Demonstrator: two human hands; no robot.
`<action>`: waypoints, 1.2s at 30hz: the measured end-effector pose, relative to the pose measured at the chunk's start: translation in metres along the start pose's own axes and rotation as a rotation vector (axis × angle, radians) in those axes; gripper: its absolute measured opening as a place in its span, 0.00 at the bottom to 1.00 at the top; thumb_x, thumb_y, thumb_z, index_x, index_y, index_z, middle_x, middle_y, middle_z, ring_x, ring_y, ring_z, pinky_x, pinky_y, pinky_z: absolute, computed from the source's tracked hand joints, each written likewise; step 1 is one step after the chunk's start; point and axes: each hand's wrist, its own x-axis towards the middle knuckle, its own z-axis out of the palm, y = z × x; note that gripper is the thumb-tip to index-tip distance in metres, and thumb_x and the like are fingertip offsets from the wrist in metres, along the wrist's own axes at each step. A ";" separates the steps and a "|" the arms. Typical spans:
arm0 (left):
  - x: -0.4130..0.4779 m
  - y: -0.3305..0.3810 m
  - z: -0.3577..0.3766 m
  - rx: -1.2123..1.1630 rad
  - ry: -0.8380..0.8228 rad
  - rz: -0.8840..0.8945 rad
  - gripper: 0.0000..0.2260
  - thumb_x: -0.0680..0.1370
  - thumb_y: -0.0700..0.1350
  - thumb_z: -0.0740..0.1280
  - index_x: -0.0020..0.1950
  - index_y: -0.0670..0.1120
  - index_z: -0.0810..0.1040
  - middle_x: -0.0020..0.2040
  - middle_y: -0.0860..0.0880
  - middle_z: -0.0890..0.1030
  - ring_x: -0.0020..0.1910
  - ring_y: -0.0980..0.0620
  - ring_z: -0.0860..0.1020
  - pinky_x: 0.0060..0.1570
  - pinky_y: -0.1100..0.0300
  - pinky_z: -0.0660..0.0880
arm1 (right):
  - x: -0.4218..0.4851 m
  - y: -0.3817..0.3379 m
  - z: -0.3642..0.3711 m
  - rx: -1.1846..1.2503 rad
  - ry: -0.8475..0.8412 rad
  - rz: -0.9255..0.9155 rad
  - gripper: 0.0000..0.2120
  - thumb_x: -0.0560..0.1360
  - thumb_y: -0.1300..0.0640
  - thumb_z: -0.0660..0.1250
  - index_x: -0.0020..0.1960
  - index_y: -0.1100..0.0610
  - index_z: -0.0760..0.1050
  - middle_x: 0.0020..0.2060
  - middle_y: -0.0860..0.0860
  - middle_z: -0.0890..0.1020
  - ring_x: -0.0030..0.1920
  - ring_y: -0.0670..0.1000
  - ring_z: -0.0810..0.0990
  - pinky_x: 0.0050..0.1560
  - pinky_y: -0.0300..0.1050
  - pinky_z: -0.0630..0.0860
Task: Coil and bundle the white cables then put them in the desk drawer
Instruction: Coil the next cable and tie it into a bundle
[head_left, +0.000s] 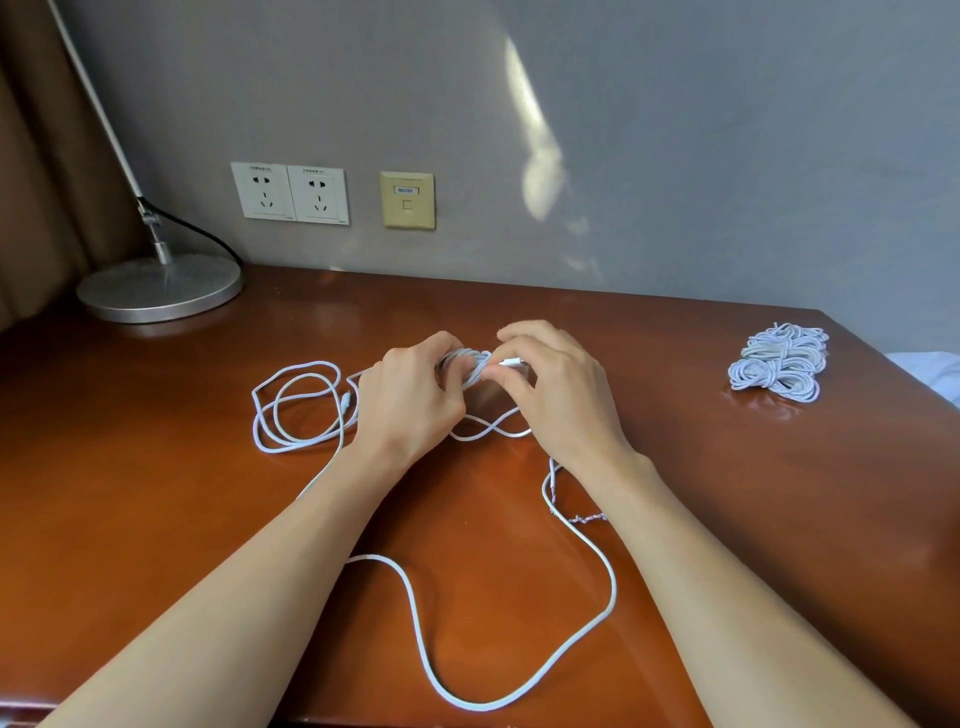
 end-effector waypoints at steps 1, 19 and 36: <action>0.000 -0.001 0.001 -0.015 -0.009 0.020 0.05 0.83 0.51 0.66 0.53 0.52 0.80 0.40 0.54 0.83 0.37 0.51 0.79 0.38 0.53 0.75 | -0.001 0.000 0.000 0.039 -0.020 0.025 0.04 0.78 0.53 0.73 0.50 0.54 0.84 0.52 0.47 0.84 0.49 0.49 0.81 0.47 0.48 0.82; -0.002 -0.001 0.001 -0.245 -0.122 0.164 0.09 0.85 0.45 0.64 0.63 0.49 0.80 0.50 0.53 0.85 0.45 0.53 0.83 0.44 0.49 0.81 | -0.001 0.002 0.002 0.154 0.076 0.313 0.03 0.78 0.50 0.73 0.50 0.47 0.85 0.45 0.42 0.86 0.45 0.45 0.84 0.42 0.43 0.84; -0.004 -0.003 0.000 -0.261 -0.211 0.224 0.08 0.85 0.44 0.62 0.62 0.49 0.79 0.48 0.55 0.83 0.45 0.55 0.82 0.43 0.52 0.80 | -0.001 0.001 0.002 0.218 0.053 0.440 0.02 0.80 0.49 0.71 0.49 0.45 0.81 0.43 0.37 0.82 0.44 0.43 0.82 0.41 0.35 0.77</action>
